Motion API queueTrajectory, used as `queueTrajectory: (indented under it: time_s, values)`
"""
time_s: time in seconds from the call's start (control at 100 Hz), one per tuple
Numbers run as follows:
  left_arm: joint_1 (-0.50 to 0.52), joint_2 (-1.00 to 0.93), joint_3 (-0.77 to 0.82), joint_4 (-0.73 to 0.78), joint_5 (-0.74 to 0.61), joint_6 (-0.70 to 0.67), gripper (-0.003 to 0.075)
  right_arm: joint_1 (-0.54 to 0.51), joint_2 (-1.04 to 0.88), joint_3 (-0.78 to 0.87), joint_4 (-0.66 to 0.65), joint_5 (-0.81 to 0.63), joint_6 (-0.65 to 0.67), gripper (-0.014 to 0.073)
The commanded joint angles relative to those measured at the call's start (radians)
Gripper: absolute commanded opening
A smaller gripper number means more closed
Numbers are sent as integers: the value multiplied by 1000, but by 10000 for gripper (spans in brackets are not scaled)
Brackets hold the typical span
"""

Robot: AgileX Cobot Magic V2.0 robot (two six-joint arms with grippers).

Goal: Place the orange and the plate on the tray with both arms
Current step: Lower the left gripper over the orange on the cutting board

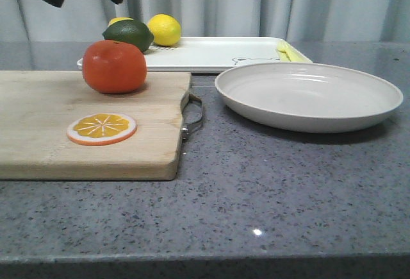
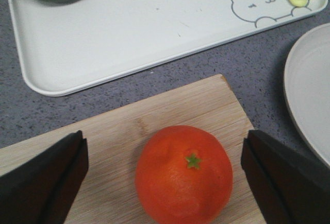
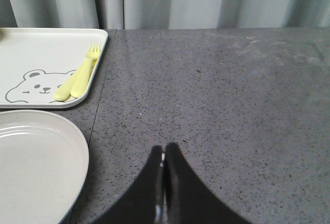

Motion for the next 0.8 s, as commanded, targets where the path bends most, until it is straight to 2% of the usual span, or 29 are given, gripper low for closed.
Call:
queueTrajectory:
  time_s: [0.0,0.29,0.79]
  values:
    - [-14,14,-78,-20,-3,-9,587,-3,5,-39,-7,-82,0,-60]
    - [-14,106,-147,-82,94,-1,587,-3,5,-39,-7,-82,0,-60]
    - [-14,148,-147,-94,138,1,586,-3,5,-39,-7,-81,0,-60]
